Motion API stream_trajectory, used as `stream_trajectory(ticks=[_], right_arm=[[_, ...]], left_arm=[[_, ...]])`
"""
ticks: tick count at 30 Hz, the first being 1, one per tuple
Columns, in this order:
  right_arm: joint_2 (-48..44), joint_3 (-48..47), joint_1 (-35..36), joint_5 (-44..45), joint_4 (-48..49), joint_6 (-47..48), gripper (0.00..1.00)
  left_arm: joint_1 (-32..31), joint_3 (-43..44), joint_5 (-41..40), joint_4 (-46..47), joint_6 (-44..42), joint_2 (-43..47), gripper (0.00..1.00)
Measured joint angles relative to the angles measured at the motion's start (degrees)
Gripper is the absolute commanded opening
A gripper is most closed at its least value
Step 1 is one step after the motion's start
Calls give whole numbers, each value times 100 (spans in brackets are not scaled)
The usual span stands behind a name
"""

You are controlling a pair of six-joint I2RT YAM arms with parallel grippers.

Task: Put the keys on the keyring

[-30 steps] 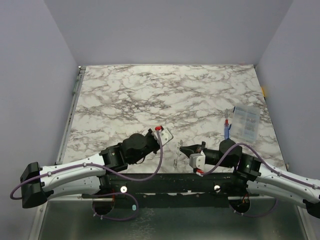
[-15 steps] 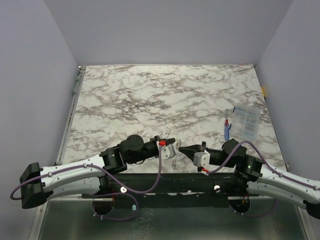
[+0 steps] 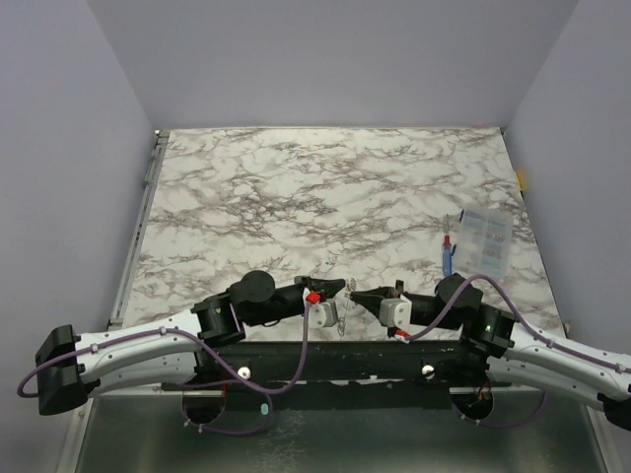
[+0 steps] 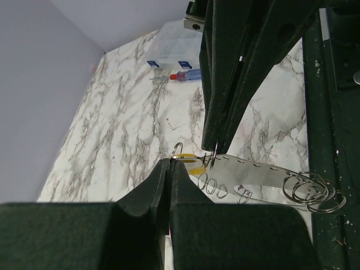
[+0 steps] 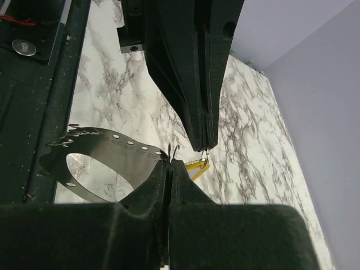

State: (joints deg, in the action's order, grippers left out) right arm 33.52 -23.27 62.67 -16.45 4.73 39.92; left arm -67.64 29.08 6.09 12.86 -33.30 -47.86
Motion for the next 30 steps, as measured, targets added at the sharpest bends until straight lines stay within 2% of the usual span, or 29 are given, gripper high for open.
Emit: stream_trajectory(ticks=[30], right_arm=[[48,4,0,4,31,-149,1]], left_arm=[[0,-328,634,70,-173,393,0]])
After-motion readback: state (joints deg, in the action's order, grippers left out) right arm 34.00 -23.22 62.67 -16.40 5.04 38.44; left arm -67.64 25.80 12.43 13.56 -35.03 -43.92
